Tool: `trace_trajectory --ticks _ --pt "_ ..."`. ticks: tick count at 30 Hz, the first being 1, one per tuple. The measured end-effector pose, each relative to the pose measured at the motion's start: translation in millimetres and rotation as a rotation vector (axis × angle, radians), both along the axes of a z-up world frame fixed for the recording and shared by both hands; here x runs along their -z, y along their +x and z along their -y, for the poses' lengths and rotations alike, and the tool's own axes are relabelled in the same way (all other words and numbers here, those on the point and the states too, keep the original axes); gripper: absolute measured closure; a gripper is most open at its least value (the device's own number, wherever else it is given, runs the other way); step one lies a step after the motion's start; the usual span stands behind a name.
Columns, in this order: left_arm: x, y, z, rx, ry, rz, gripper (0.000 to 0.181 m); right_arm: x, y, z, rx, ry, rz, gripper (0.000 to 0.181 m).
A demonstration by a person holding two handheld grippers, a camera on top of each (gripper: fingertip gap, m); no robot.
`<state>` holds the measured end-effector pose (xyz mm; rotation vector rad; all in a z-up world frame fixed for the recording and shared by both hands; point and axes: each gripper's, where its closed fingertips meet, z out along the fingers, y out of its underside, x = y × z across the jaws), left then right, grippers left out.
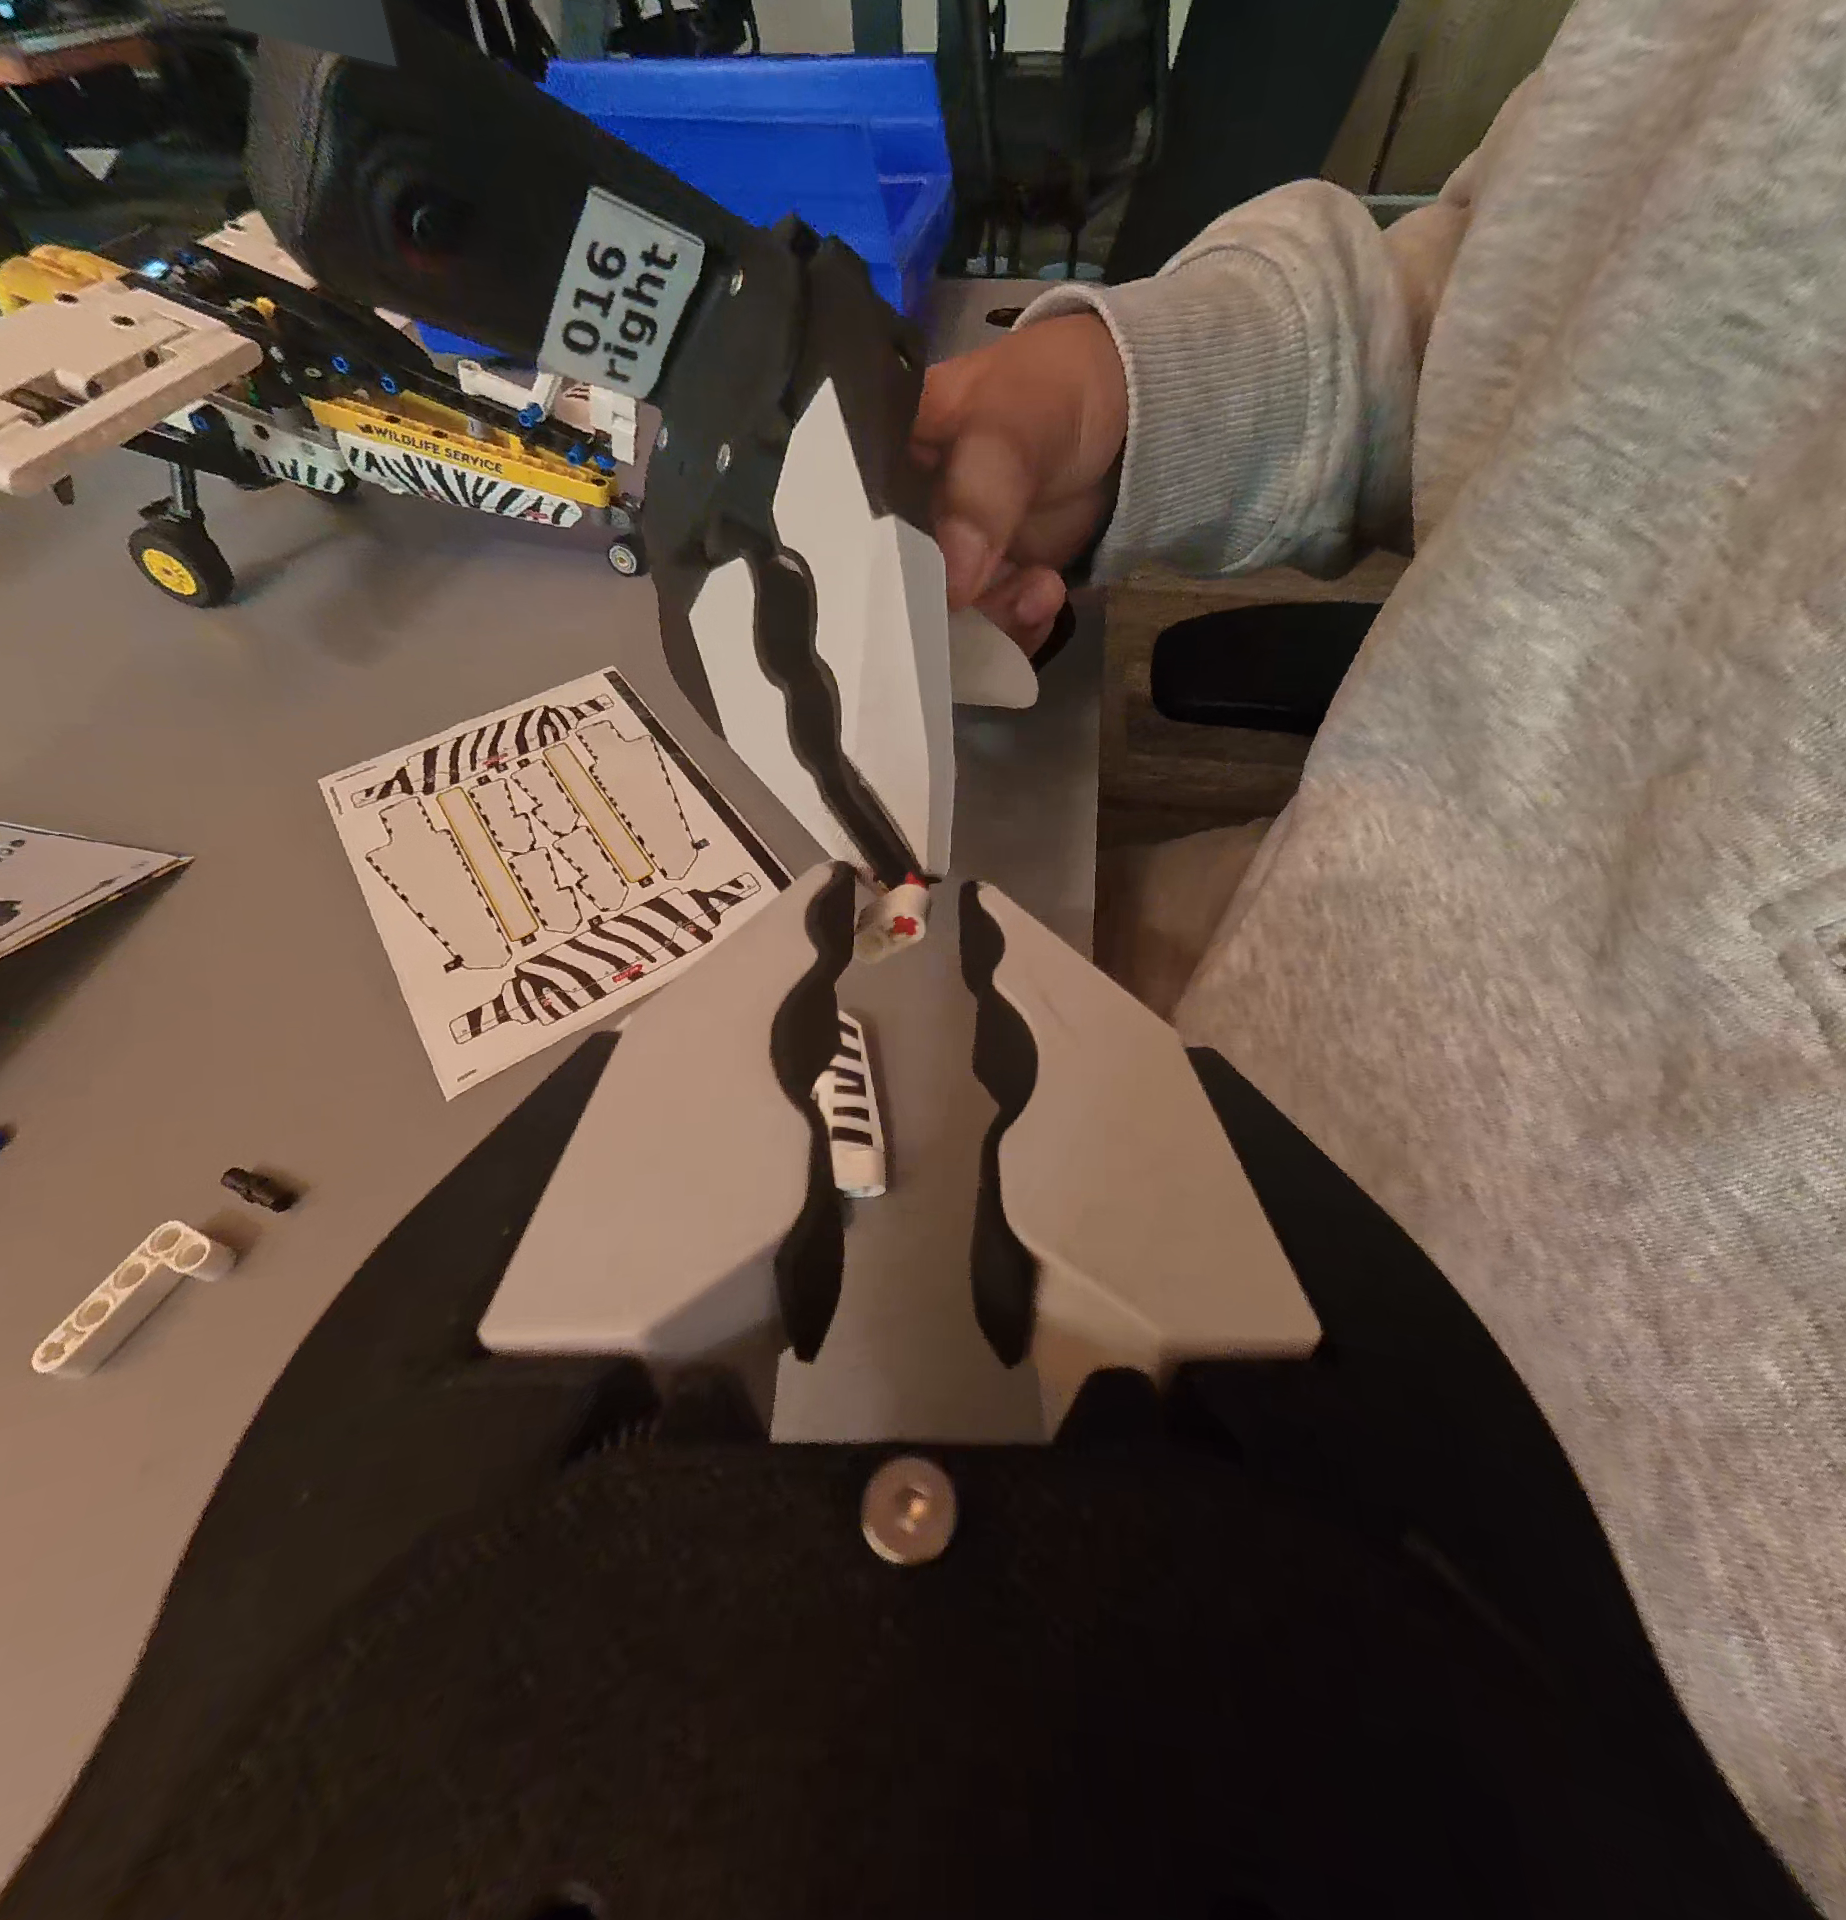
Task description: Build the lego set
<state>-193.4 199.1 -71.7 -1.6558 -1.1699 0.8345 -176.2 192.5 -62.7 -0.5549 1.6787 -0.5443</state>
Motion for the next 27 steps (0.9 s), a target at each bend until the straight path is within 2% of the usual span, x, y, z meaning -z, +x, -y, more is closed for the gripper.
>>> trace_trajectory --ticks 1,5,10,17,19,23,27 --pt "-0.5 0.0 0.6 -0.002 0.007 -0.002 0.163 -0.8 -0.2 0.1 0.001 0.008 0.009 0.179" --pt "-3.7 0.0 4.6 -0.012 0.061 -0.008 0.171 -4.3 -0.6 1.4 0.011 0.037 0.053 0.179" --pt "-7.3 0.4 11.5 -0.031 0.212 0.003 0.175 -6.3 -1.3 6.6 0.045 0.047 0.096 0.177" --pt "-14.3 2.2 29.3 -0.076 0.498 -0.010 0.175 -16.2 -21.9 21.9 0.196 -0.073 0.086 0.179" --pt "-15.4 2.4 36.0 -0.092 0.606 -0.011 0.175 -11.1 -30.0 27.8 0.266 -0.165 -0.005 0.177" --pt "-19.2 3.8 43.6 -0.075 0.794 -0.027 0.176 -0.3 -39.1 33.0 0.340 -0.446 -0.302 0.171" --pt "-20.3 3.6 43.8 -0.064 0.838 -0.030 0.176 4.7 -34.1 32.5 0.321 -0.615 -0.484 0.169"
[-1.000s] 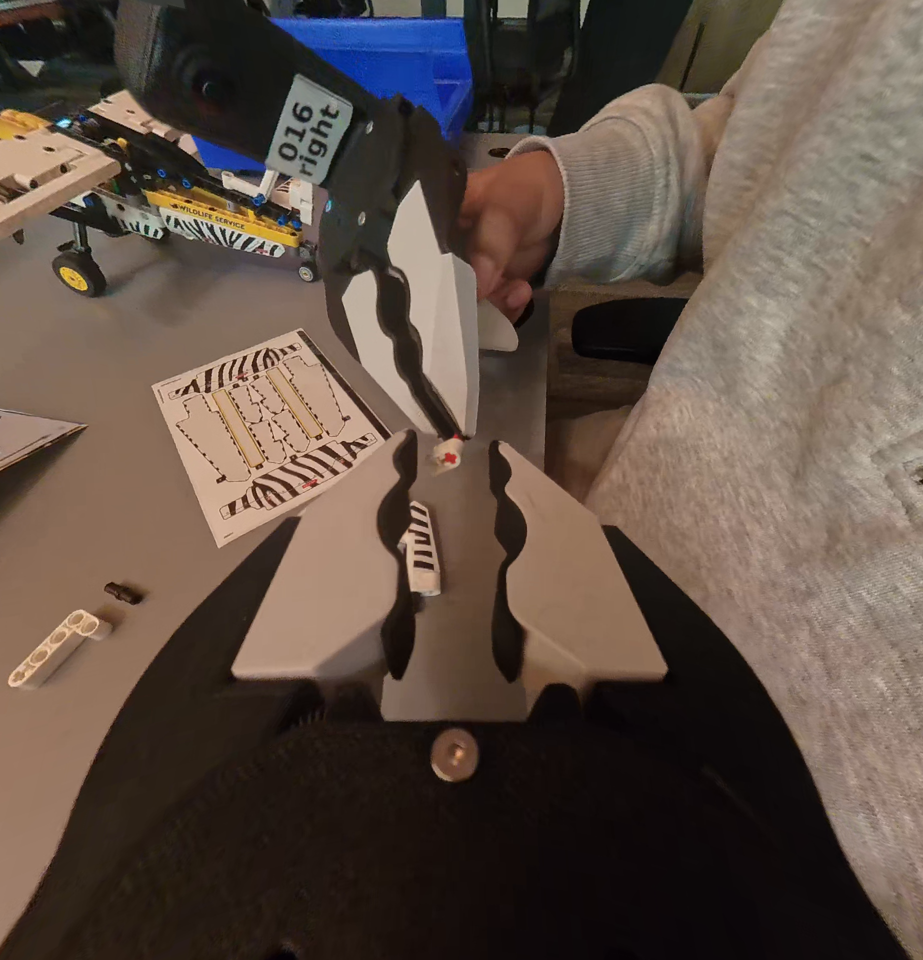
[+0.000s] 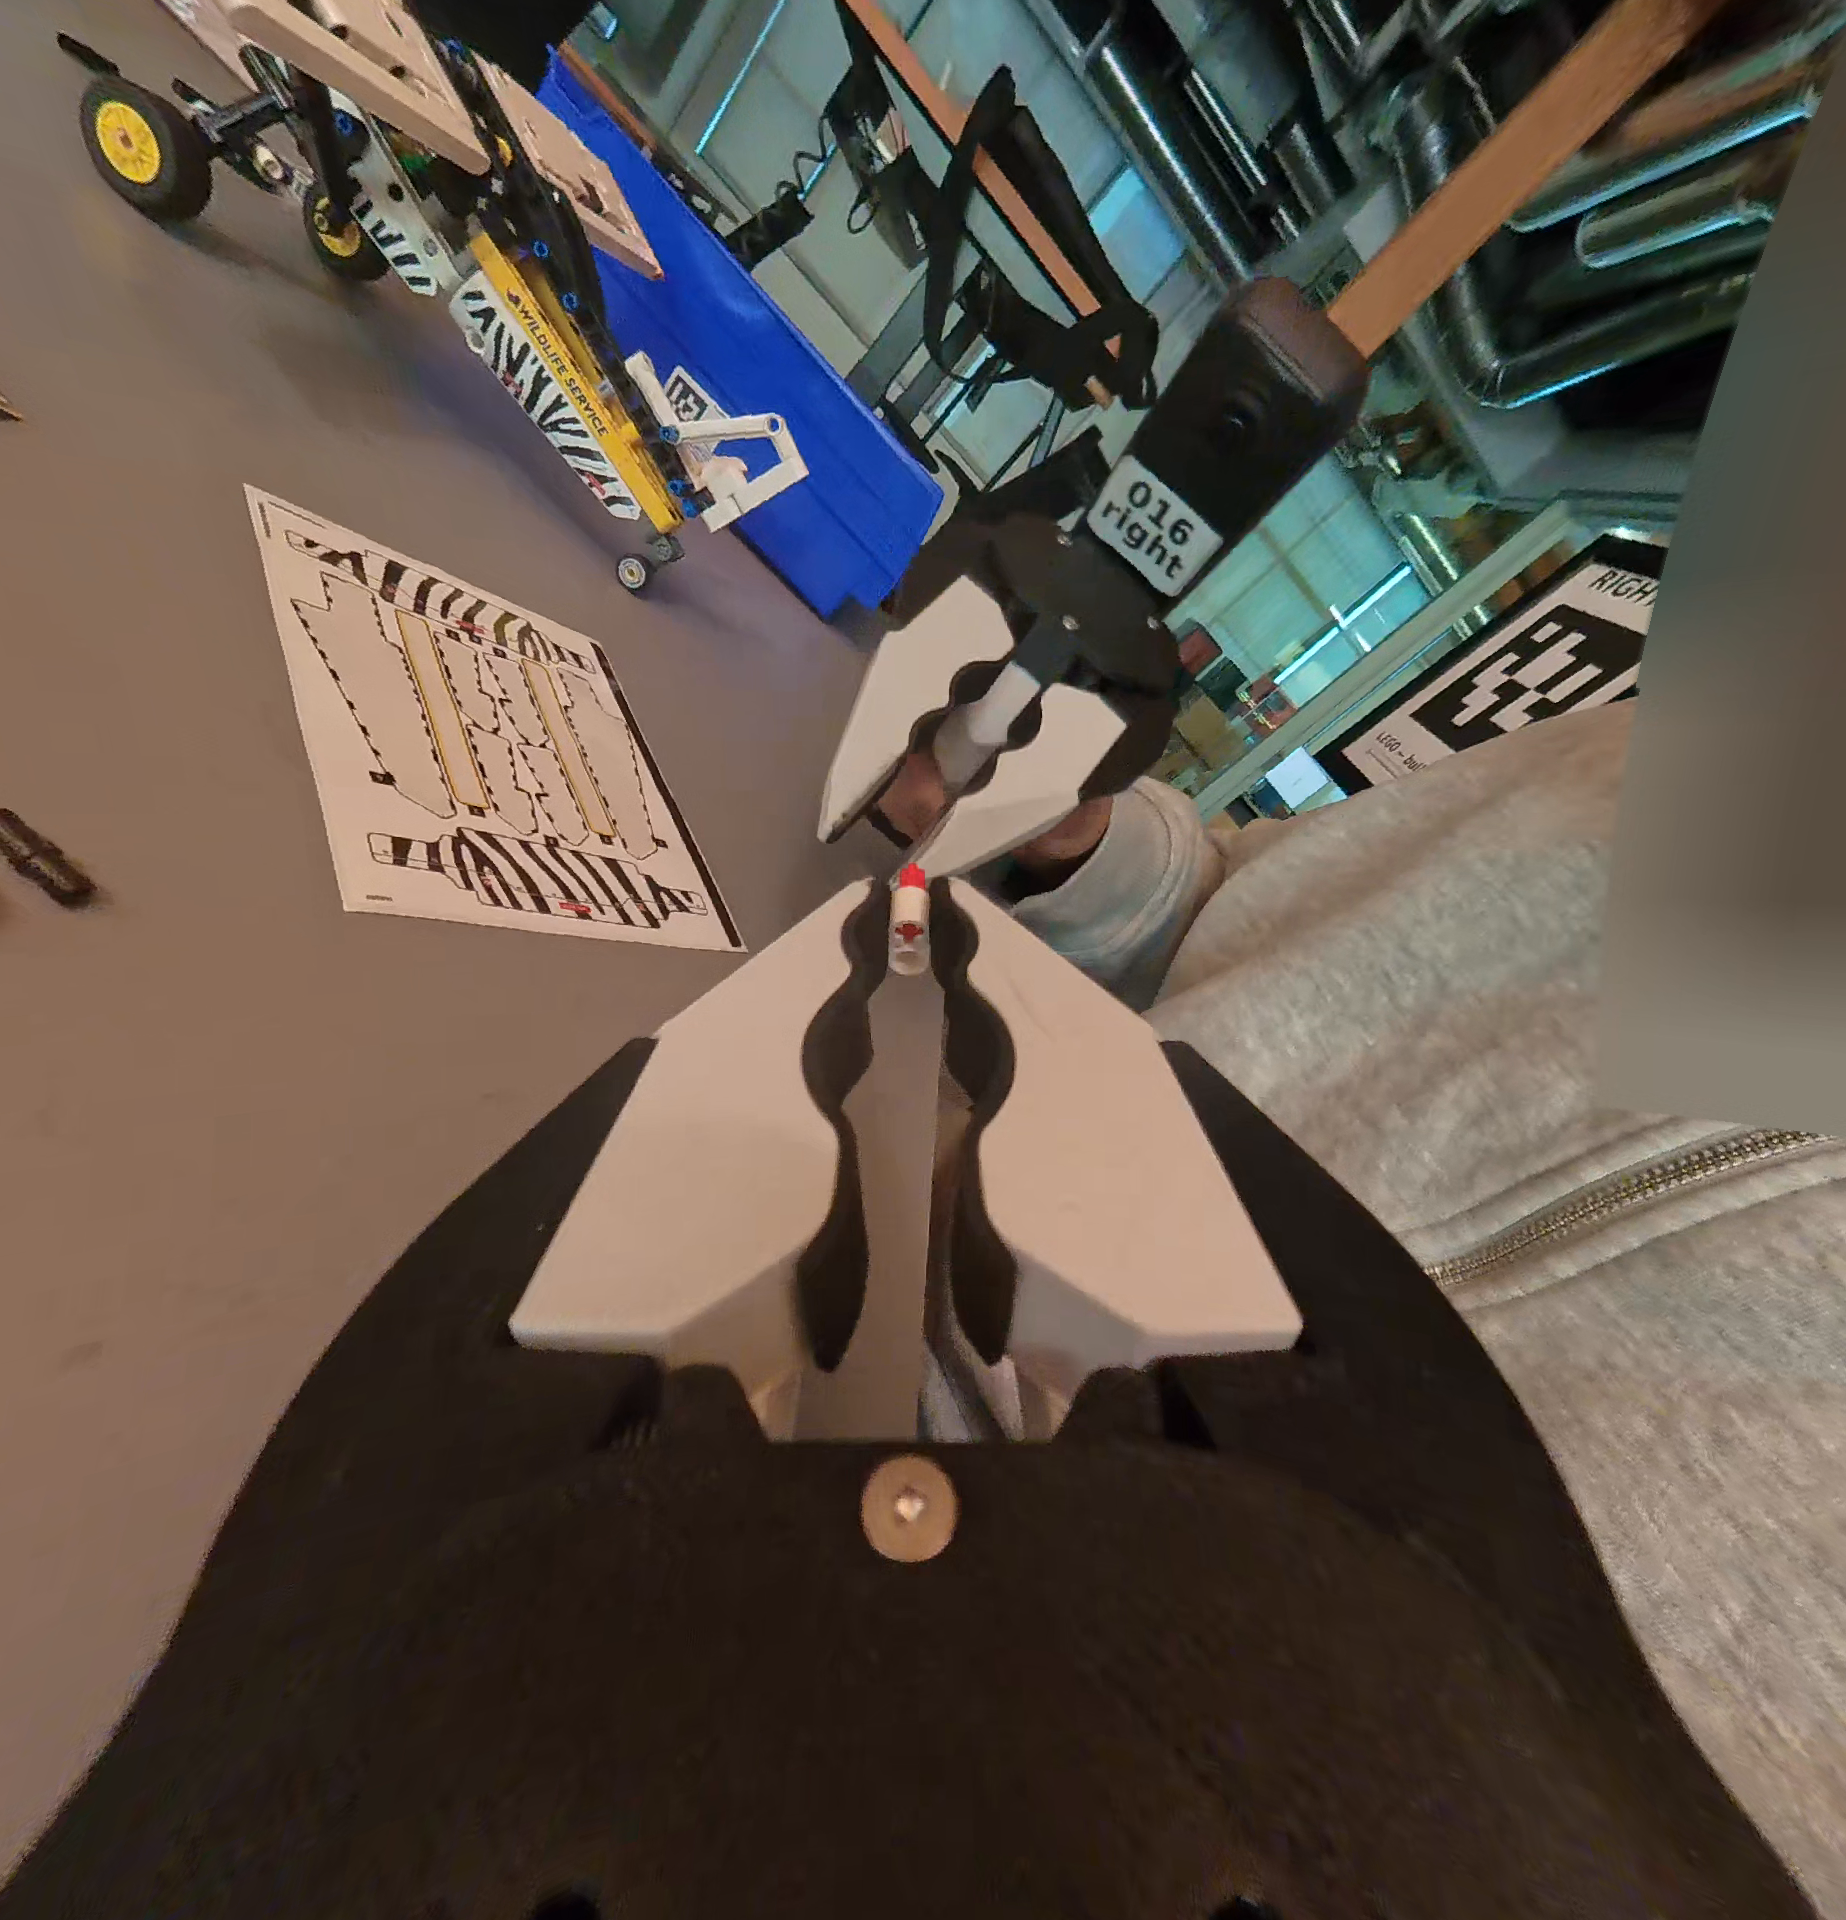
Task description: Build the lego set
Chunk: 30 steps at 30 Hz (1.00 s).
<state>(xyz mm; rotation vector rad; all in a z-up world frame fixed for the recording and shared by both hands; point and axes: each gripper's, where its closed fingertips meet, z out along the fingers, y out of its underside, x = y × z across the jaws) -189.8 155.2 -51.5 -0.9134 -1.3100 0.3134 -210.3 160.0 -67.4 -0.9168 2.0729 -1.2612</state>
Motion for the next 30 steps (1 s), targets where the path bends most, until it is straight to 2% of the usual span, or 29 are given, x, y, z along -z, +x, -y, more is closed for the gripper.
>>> trace_trajectory --ticks 6,16,26,30 --pt "2.2 0.9 4.6 -0.029 -0.019 0.016 0.176 7.8 5.0 2.3 -0.004 -0.014 -0.065 0.168" --pt "2.7 6.1 17.9 -0.073 -0.011 0.017 0.176 11.6 8.3 -3.5 -0.005 0.026 -0.012 0.168" --pt "3.5 6.1 19.3 -0.083 -0.017 0.024 0.176 44.8 33.1 -30.5 -0.138 0.140 -0.138 0.176" --pt "4.2 6.3 19.7 -0.088 -0.027 0.030 0.176 58.5 27.4 -27.3 -0.115 0.162 -0.215 0.176"
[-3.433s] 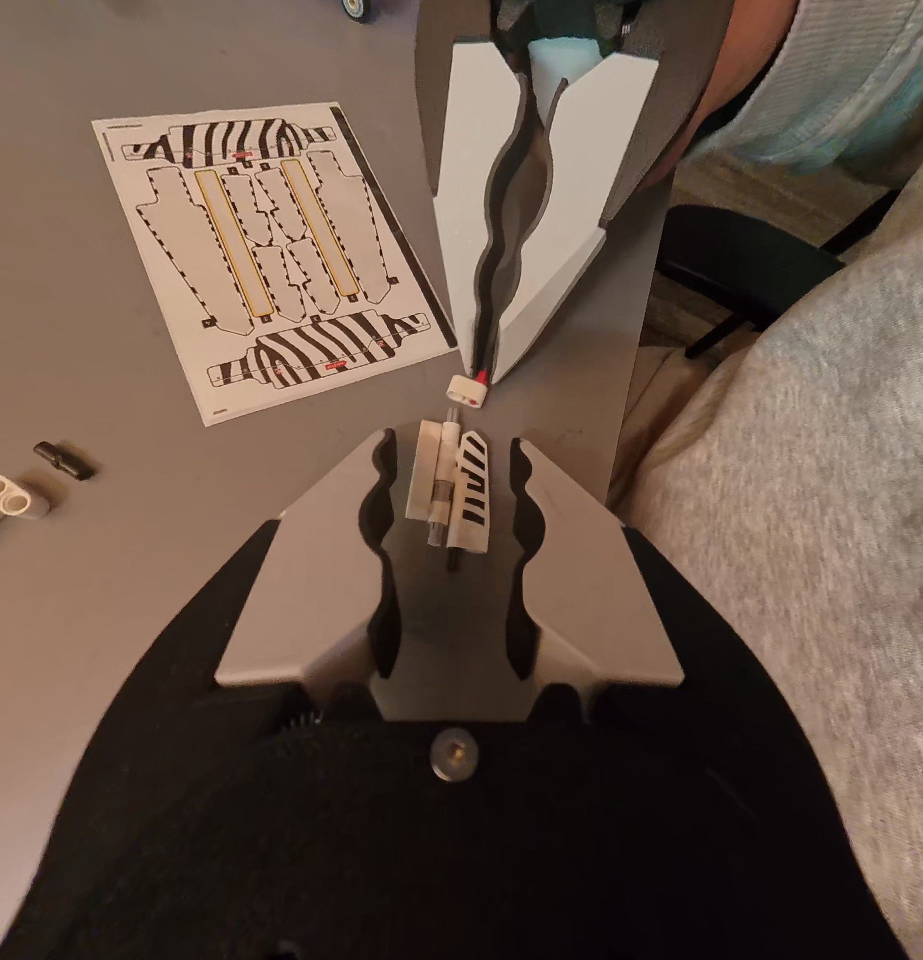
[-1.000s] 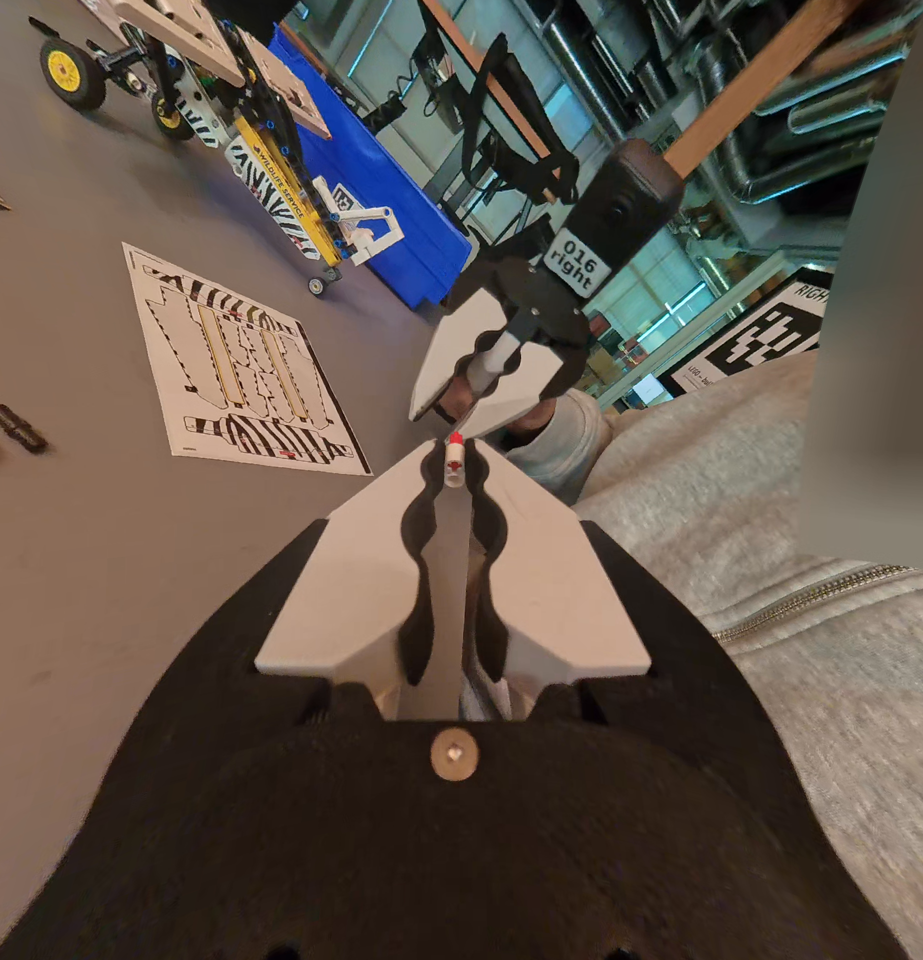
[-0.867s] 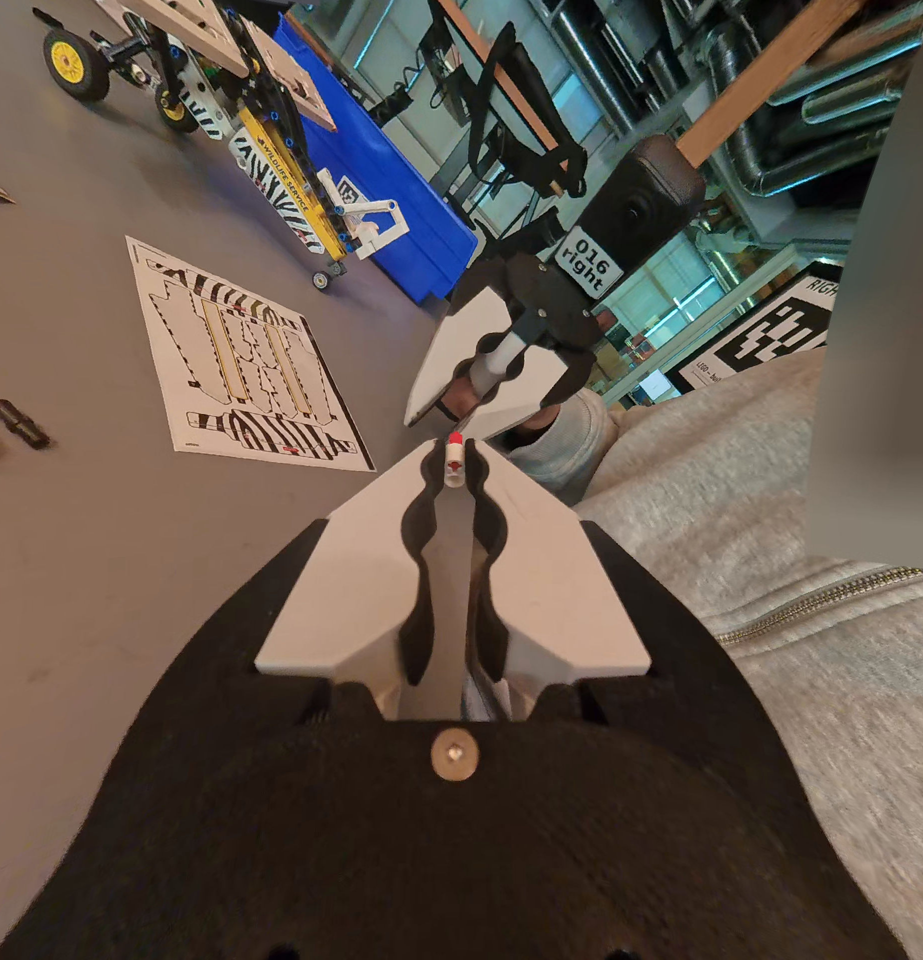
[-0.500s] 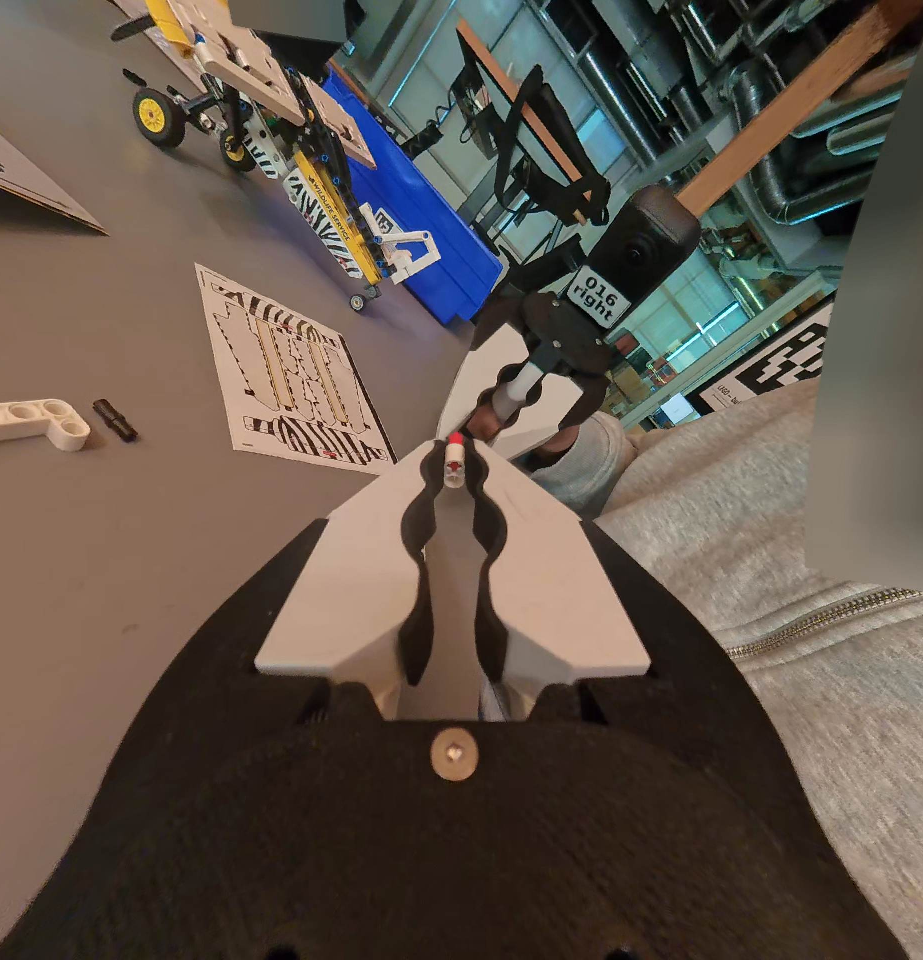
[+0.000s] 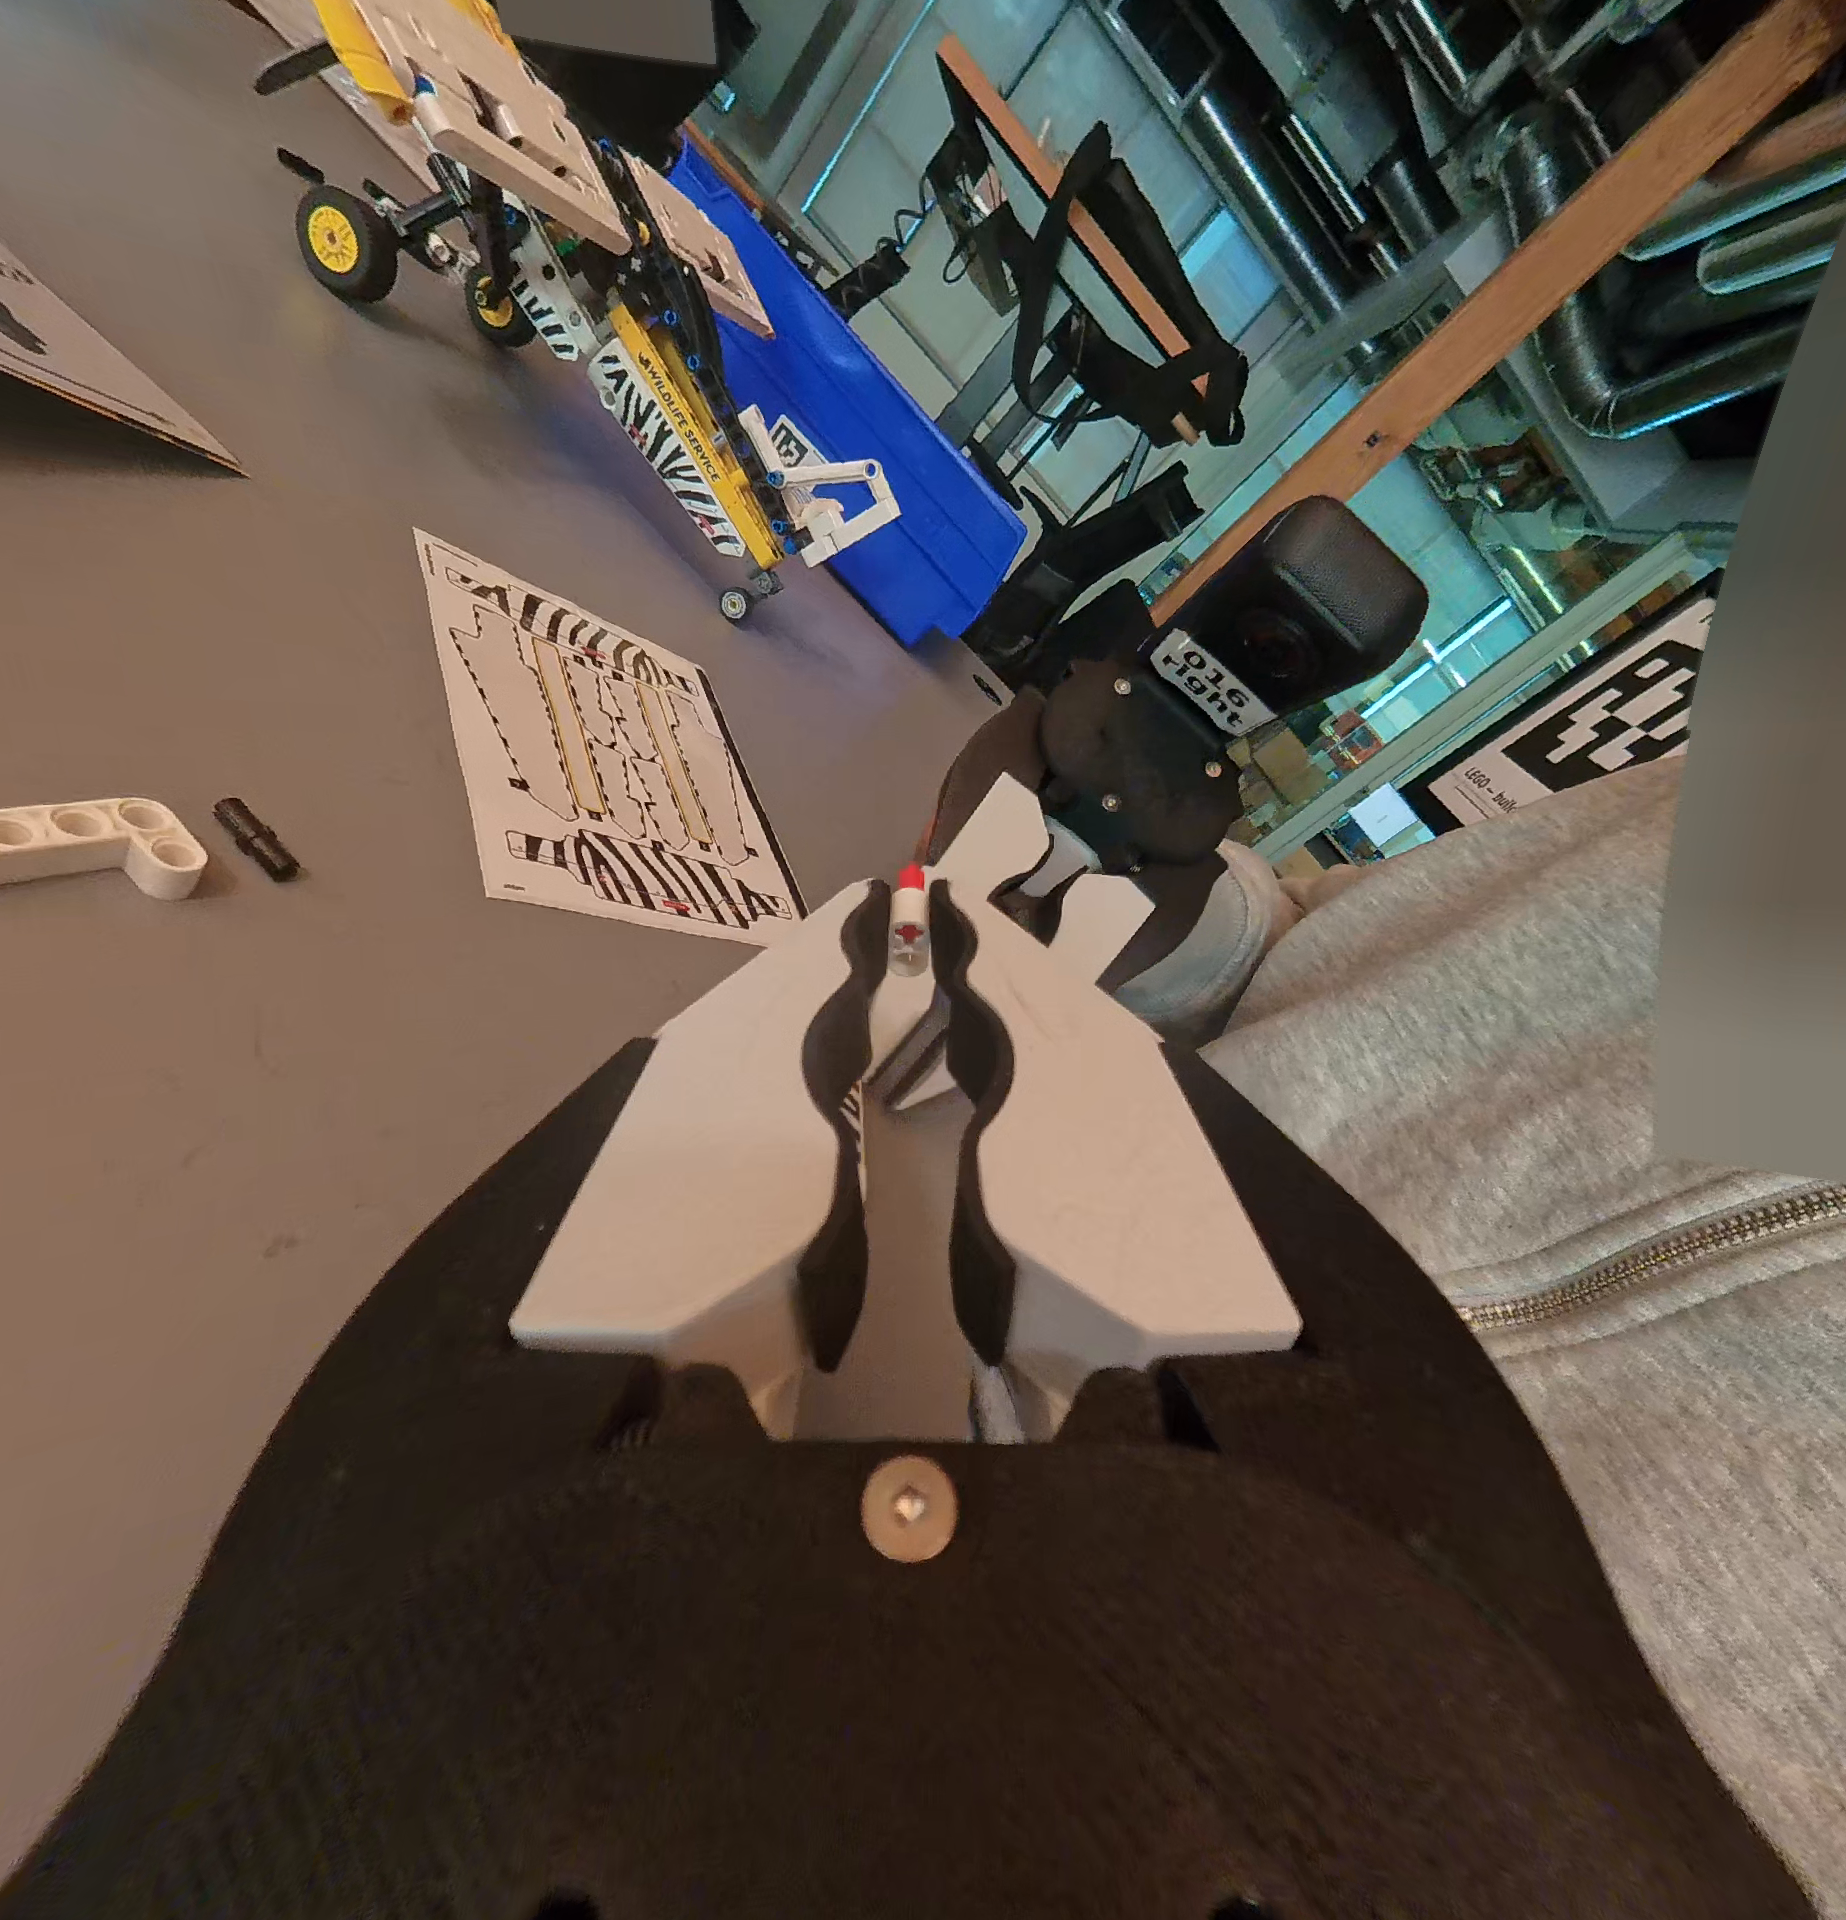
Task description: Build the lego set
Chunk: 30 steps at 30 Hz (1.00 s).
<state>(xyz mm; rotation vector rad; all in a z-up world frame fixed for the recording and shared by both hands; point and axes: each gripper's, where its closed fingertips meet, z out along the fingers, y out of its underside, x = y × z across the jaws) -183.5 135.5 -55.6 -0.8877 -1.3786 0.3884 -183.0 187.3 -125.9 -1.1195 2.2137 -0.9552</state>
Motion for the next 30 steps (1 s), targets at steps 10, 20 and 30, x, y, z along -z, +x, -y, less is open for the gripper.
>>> trace_trajectory --ticks 10,20,30 --pt "2.7 0.5 2.3 -0.015 -0.033 0.023 0.176 -0.9 -15.2 20.2 0.115 -0.039 -0.027 0.172" --pt "2.5 0.9 3.6 -0.017 -0.019 0.019 0.176 -3.5 -5.6 21.6 0.189 0.006 0.030 0.134" --pt "2.1 1.1 4.1 -0.018 -0.011 0.014 0.177 -1.7 0.5 23.8 0.213 -0.004 0.014 0.125"
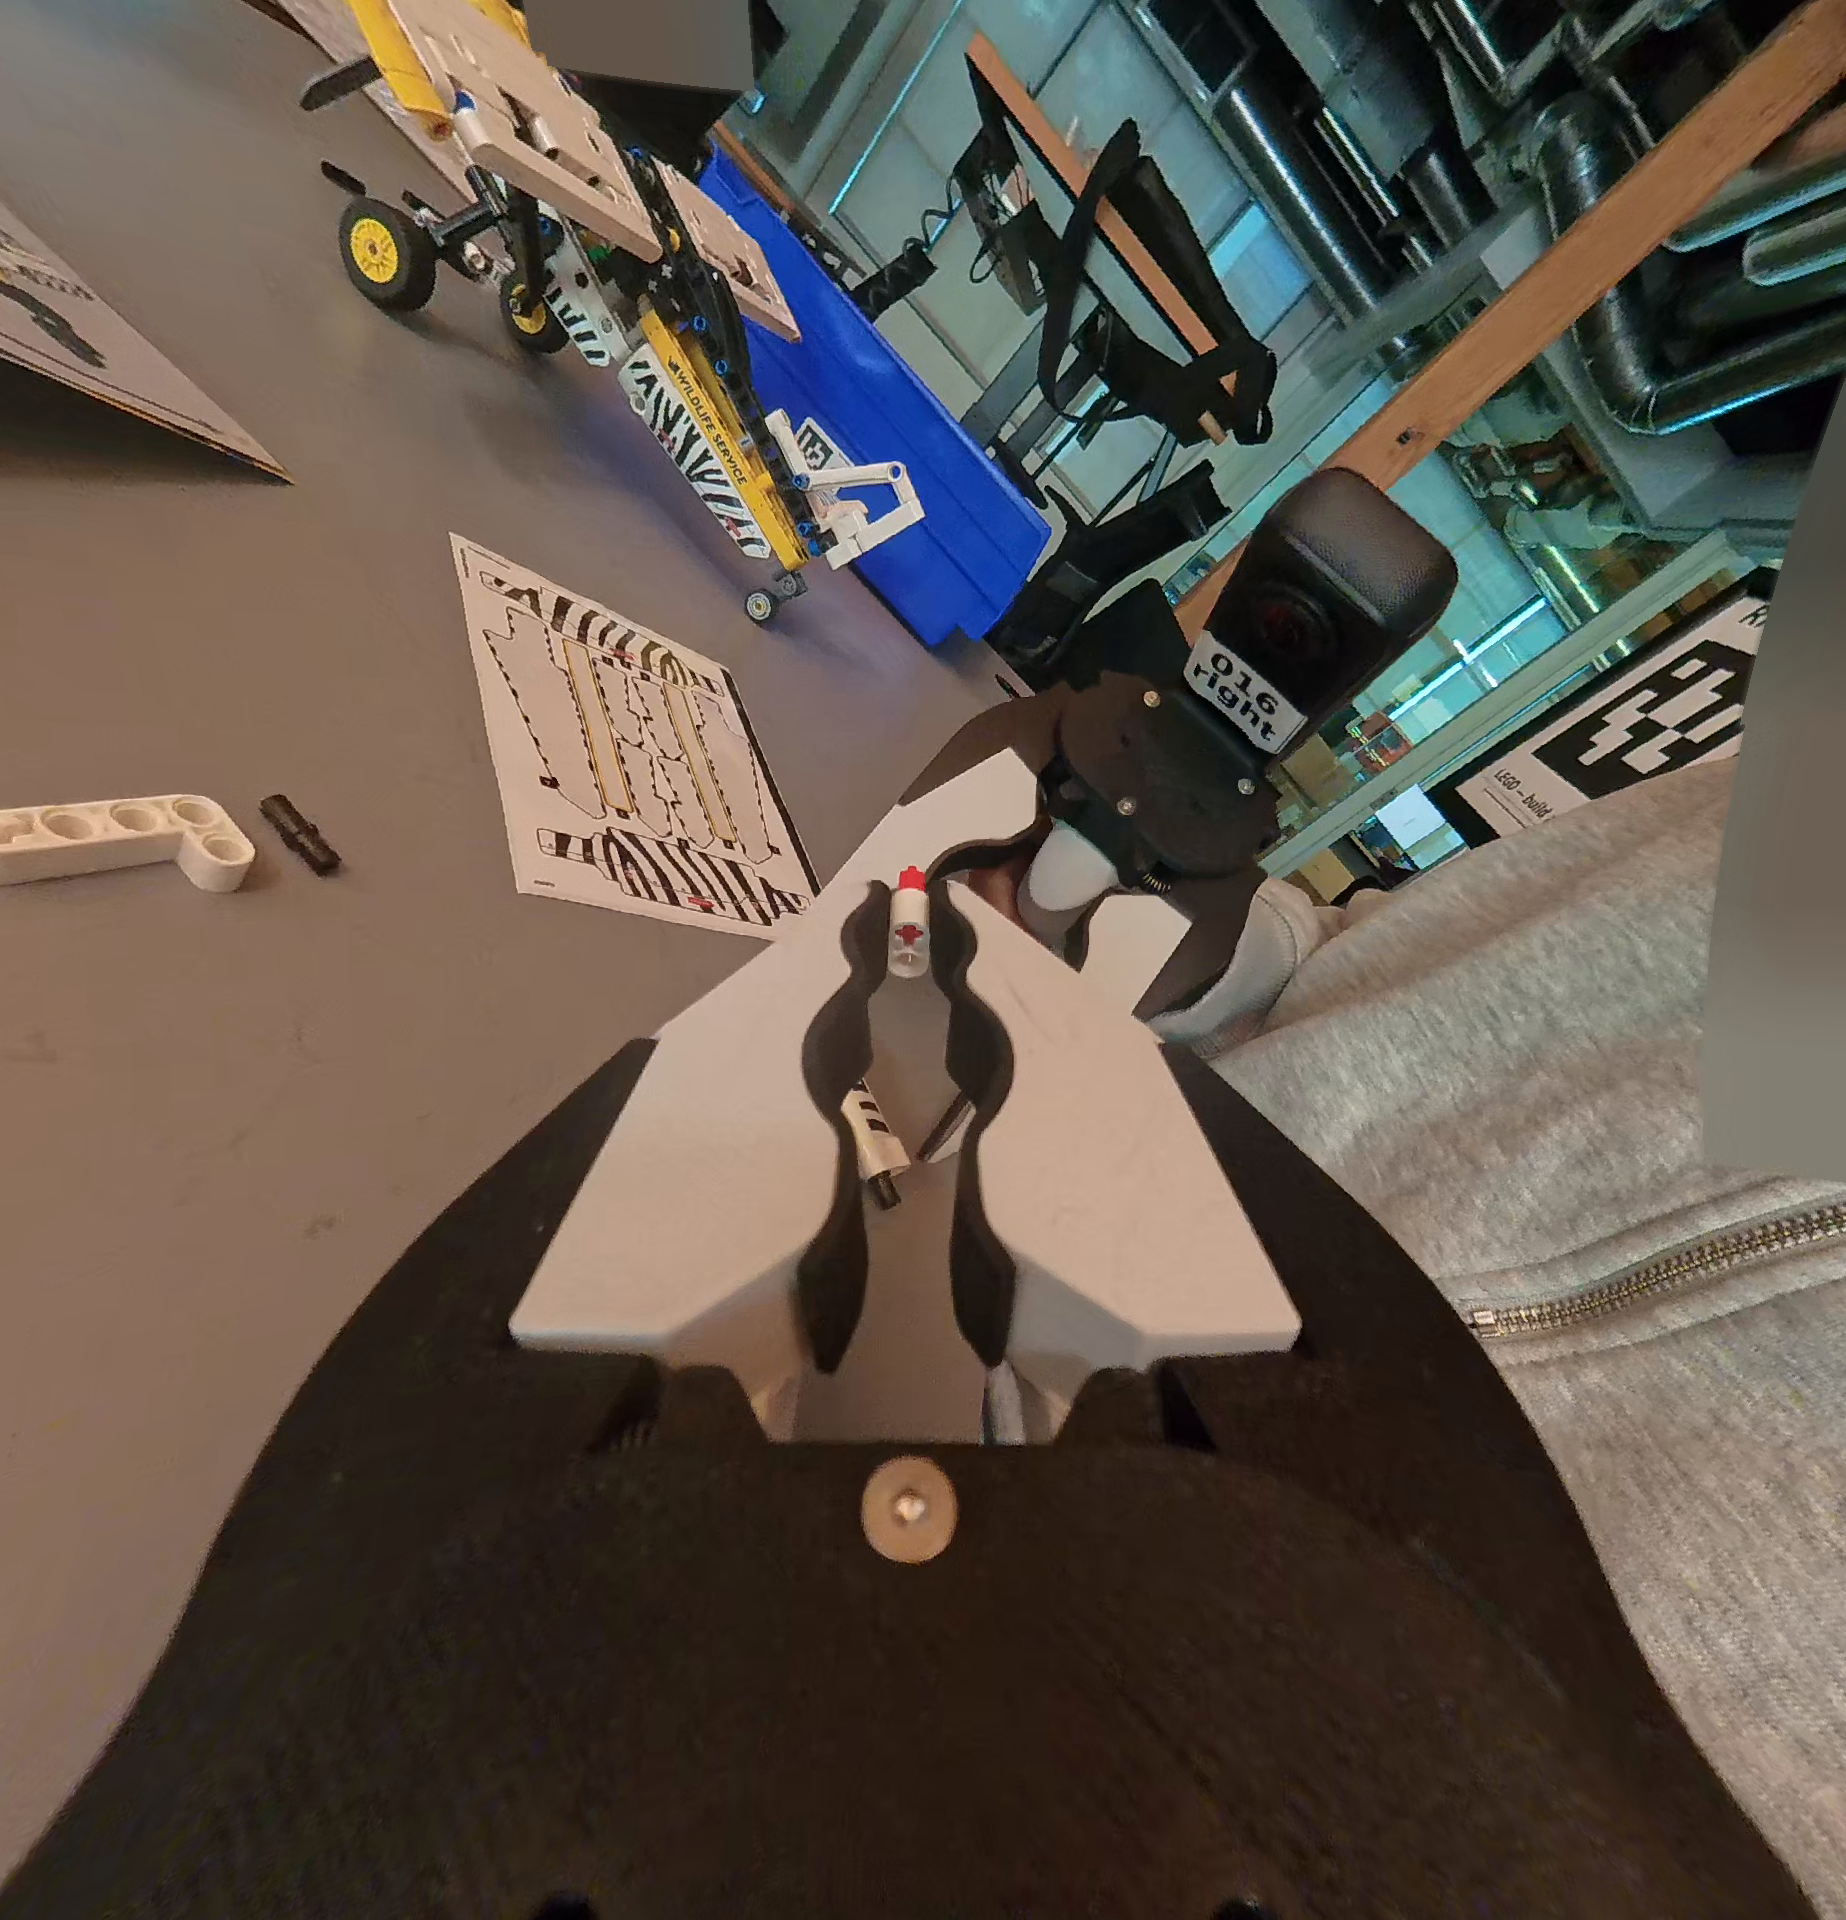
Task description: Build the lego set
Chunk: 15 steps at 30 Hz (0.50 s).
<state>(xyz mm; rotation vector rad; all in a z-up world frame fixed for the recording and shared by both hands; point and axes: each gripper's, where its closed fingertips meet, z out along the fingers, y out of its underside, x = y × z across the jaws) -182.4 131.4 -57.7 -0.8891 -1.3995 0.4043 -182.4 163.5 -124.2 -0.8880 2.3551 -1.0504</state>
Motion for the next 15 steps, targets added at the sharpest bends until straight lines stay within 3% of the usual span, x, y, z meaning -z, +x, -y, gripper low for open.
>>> trace_trajectory --ticks 9,15 --pt "0.5 1.5 -1.6 0.009 -0.024 0.009 0.176 -3.2 -2.5 0.2 0.001 -0.030 -0.018 0.125" --pt "10.8 10.3 -9.2 0.067 -0.192 0.098 0.176 0.5 -6.2 -6.1 0.020 0.003 -0.017 0.123"
